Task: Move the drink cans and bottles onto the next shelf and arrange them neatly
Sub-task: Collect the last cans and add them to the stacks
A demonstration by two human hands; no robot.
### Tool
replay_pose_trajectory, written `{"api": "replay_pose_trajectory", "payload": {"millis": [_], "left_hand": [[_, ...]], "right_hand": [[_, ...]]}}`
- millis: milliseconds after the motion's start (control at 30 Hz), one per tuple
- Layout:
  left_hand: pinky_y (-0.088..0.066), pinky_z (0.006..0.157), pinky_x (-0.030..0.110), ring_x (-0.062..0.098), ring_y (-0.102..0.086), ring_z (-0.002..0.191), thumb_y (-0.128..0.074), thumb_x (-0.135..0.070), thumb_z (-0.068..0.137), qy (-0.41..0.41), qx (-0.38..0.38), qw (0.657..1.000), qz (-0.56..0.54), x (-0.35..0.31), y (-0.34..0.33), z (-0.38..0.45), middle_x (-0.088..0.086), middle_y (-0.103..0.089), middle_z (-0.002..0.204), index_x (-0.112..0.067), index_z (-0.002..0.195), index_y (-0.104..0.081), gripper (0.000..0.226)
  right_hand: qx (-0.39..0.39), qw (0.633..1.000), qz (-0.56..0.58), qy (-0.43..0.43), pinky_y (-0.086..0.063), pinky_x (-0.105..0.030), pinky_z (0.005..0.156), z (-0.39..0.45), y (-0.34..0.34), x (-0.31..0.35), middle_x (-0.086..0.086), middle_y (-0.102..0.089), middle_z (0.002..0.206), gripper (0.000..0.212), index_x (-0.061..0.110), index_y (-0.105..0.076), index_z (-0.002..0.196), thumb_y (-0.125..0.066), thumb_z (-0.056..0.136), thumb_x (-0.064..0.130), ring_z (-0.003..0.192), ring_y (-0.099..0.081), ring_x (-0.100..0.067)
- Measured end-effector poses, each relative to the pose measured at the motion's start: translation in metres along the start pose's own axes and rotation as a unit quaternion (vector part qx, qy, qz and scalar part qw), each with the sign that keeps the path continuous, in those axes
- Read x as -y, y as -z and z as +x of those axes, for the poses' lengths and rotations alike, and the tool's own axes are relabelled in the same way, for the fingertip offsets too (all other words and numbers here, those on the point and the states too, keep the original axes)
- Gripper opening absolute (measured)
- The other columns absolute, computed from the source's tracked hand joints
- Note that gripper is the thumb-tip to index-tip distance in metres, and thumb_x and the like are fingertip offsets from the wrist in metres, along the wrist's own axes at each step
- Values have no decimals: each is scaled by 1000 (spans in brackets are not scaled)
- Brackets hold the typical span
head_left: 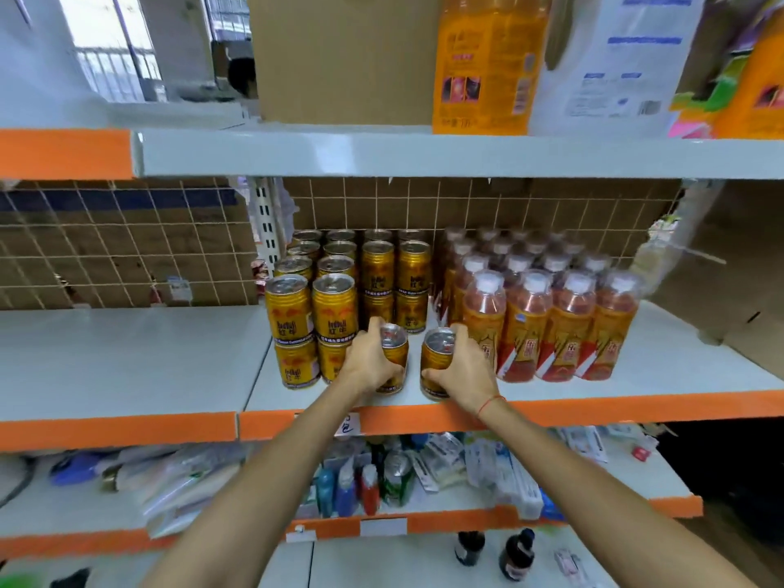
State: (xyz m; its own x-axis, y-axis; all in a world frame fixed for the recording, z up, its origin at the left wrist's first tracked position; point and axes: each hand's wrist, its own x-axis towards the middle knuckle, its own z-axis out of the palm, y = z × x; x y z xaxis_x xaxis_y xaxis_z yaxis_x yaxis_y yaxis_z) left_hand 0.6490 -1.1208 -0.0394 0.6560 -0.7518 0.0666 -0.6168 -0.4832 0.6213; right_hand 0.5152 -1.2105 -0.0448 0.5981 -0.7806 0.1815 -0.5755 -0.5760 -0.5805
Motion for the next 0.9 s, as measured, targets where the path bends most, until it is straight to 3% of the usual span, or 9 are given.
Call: {"api": "replay_pose_trajectory", "payload": {"millis": [233, 400, 533, 633, 767, 900], "left_hand": [[-47, 91, 38, 33, -54, 110, -81, -24, 68, -2, -1, 1000, 10, 7, -7, -1, 17, -51, 124, -15, 131, -32, 81], [-44, 96, 37, 32, -50, 117, -75, -29, 78, -48, 24, 996, 78, 5, 3, 2, 16, -45, 131, -8, 135, -34, 74], [-48, 88, 37, 30, -55, 109, -67, -27, 85, -111, 66, 971, 203, -14, 29, 9, 12, -52, 122, -7, 123, -53, 45], [-53, 80, 32, 25, -60, 100, -64, -24, 88, -142, 124, 943, 273, -31, 52, 22, 11, -62, 113, -8, 114, -61, 31], [-51, 85, 33, 25, -57, 105, -66, -27, 87, -188, 192, 907, 325, -50, 75, 42, 9, -58, 120, -11, 124, -57, 41], [-48, 78, 29, 21, -55, 101, -69, -38, 83, -192, 218, 881, 373, -55, 73, 56, 7, -57, 121, -13, 128, -53, 54]], "right_hand": [[20, 1000, -5, -8, -48, -39, 82, 0, -12, 2, -16, -50, 123, 75, 9, -33, 131, -77, 74, 29, 109, -56, -36], [51, 998, -34, 6, -48, -40, 86, 7, -8, 4, -20, -48, 125, 76, 5, -30, 133, -76, 76, 29, 111, -53, -38], [182, 976, -122, 15, -46, -32, 76, 23, 19, 12, -18, -54, 121, 70, 3, -34, 132, -72, 80, 31, 105, -56, -31], [249, 947, -198, 45, -44, -26, 68, 38, 53, 28, -12, -56, 113, 45, 5, -49, 116, -68, 85, 31, 93, -54, -22], [268, 925, -253, 93, -47, -31, 88, 56, 73, 41, -10, -59, 121, 61, 7, -48, 131, -72, 81, 31, 106, -57, -25], [296, 908, -273, 116, -42, -34, 101, 58, 71, 43, -8, -51, 135, 74, 12, -38, 141, -74, 79, 28, 121, -49, -26]]}}
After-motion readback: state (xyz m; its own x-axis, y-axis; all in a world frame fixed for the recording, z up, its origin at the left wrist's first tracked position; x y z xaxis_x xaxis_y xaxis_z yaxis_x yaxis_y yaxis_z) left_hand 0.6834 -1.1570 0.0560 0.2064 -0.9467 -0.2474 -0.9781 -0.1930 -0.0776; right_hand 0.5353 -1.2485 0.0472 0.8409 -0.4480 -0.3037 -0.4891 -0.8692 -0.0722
